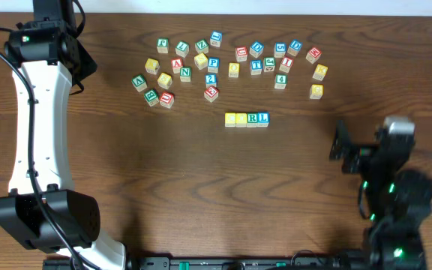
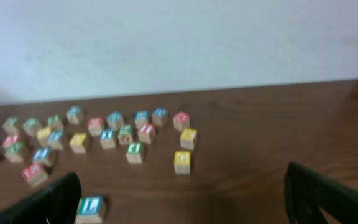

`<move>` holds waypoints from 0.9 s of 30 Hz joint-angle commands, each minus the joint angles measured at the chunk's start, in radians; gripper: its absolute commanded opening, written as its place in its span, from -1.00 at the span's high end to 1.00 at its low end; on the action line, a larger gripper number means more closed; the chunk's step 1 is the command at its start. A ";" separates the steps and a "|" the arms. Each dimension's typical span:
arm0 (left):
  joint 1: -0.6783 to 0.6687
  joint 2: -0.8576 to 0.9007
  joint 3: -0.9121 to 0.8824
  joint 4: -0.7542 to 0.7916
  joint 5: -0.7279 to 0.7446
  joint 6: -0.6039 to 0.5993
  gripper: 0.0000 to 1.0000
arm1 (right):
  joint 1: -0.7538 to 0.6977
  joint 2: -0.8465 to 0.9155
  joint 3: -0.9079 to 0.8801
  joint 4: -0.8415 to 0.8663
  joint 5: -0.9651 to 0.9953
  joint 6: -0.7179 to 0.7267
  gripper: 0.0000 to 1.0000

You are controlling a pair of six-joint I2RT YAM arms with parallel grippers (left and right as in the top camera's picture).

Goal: Spell out CORL

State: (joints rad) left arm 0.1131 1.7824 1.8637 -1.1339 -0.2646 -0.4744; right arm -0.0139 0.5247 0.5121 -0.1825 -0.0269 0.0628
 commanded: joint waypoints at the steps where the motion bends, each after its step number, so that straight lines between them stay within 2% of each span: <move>1: 0.000 0.013 -0.009 -0.003 -0.006 -0.009 -0.07 | -0.024 -0.166 -0.173 0.058 -0.010 -0.012 -0.99; 7: 0.000 0.013 -0.009 -0.003 -0.006 -0.009 -0.07 | -0.025 -0.339 -0.345 0.080 -0.014 -0.011 -0.98; 14: 0.000 0.013 -0.009 -0.003 -0.006 -0.009 -0.07 | -0.025 -0.442 -0.444 0.082 -0.014 -0.011 -0.98; 20: 0.000 0.013 -0.009 -0.003 -0.006 -0.009 -0.08 | -0.025 -0.520 -0.497 0.090 -0.013 -0.012 -0.98; 27: 0.000 0.013 -0.009 -0.003 -0.006 -0.009 -0.07 | -0.024 -0.520 -0.499 0.094 -0.010 -0.012 -0.98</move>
State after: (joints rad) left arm 0.1131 1.7828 1.8626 -1.1336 -0.2646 -0.4744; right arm -0.0250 0.0147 0.0219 -0.0940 -0.0311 0.0628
